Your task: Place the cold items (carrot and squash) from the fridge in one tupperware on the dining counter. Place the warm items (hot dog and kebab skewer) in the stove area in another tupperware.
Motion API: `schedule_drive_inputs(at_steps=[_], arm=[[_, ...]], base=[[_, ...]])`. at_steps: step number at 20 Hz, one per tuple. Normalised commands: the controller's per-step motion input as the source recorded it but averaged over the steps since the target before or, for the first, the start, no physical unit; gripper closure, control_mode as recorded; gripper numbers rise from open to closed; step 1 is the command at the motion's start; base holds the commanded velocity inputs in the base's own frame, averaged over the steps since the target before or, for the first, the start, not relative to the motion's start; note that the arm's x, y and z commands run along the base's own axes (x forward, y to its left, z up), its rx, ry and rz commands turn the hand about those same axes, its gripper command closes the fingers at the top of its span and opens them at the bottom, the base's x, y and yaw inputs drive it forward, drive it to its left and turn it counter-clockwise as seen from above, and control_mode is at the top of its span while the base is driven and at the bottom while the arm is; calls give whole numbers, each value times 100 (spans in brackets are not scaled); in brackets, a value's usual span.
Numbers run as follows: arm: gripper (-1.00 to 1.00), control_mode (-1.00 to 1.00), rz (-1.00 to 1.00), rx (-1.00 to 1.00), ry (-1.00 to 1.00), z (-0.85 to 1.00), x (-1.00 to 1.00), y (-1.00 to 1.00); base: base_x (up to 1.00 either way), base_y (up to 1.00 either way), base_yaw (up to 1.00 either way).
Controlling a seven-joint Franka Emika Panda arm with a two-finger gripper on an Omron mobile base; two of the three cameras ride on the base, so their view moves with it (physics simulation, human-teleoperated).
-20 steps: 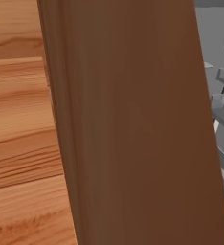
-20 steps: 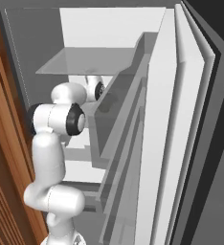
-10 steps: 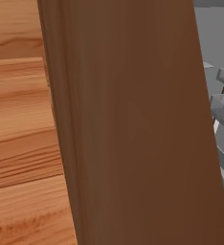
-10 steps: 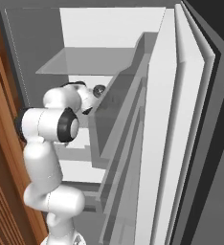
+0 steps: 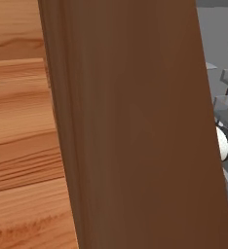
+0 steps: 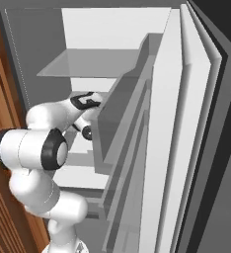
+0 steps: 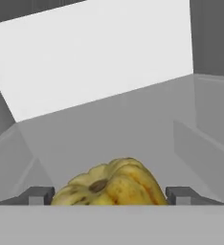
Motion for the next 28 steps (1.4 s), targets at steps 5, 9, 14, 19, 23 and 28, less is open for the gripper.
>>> schedule_drive_inputs(at_steps=[5, 9, 14, 19, 23, 28], arm=[[100, -100, 0, -14, 0, 72, -100, -32], [100, -100, 1, -23, 0, 84, -100, -29], [100, -100, 14, -18, 0, 78, -100, -85], [100, -100, 26, -14, 1, 50, -100, -89], [100, -100, 34, -38, 9, 24, -99, -39], [100, -100, 28, -55, 32, -2, -92, -28]], base=[[0, 0, 0], [0, 0, 0], [0, 0, 0], [0, 0, 0], [0, 0, 0], [0, 0, 0]])
